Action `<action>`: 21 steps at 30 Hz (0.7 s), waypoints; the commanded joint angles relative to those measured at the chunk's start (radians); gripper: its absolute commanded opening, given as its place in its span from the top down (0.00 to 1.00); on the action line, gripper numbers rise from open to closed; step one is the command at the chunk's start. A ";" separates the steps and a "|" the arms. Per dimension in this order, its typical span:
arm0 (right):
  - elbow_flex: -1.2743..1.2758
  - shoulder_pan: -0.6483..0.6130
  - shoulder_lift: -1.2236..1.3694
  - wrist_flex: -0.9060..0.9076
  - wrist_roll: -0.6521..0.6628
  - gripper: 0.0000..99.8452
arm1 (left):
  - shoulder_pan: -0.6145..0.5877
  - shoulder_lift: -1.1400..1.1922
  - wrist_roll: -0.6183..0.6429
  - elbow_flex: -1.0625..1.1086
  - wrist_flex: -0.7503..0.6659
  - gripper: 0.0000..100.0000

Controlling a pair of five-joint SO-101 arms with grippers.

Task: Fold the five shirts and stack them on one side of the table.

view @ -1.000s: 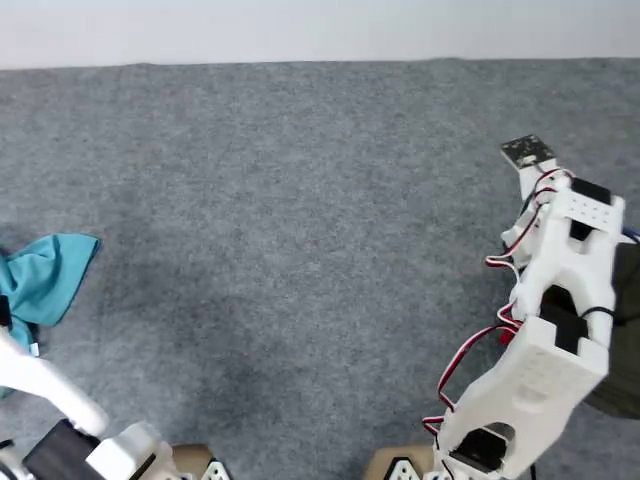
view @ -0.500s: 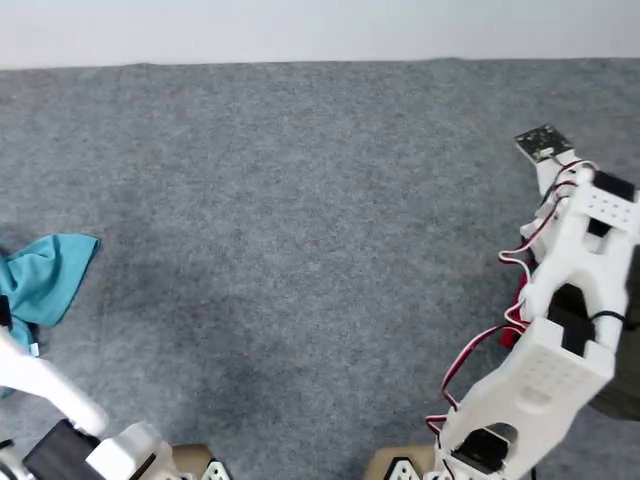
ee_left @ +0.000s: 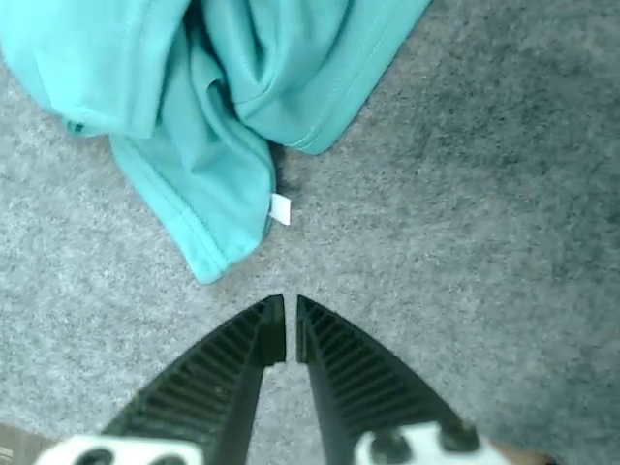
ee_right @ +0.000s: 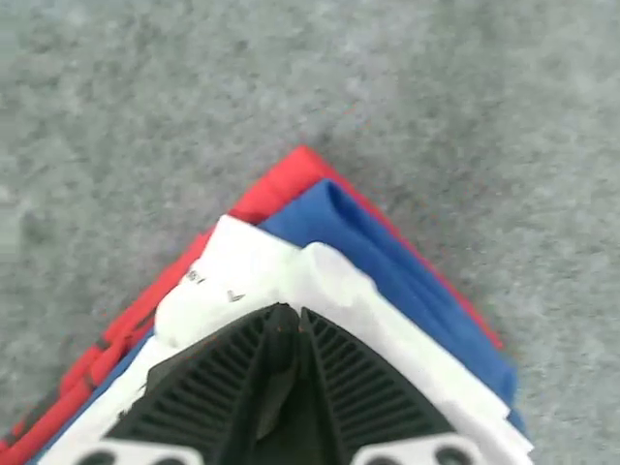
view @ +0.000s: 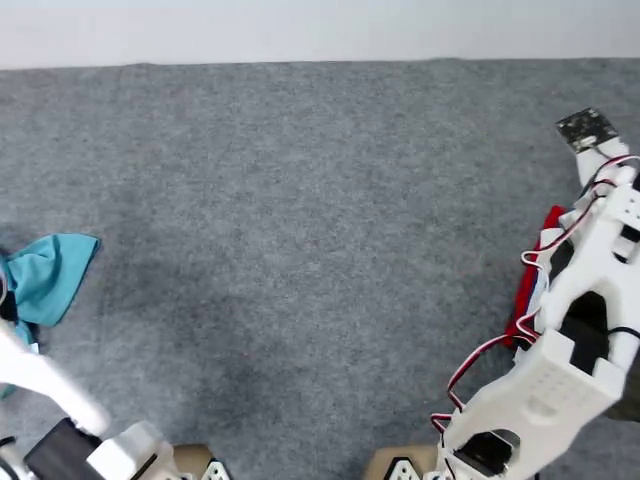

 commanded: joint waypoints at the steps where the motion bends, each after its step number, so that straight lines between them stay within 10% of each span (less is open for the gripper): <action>1: -0.058 0.021 -0.074 -0.059 0.011 0.99 | 0.034 -0.035 0.009 -0.004 0.006 0.97; 21: -0.052 -0.021 -0.067 -0.180 -0.040 0.91 | 0.049 -0.031 0.009 -0.004 0.005 0.97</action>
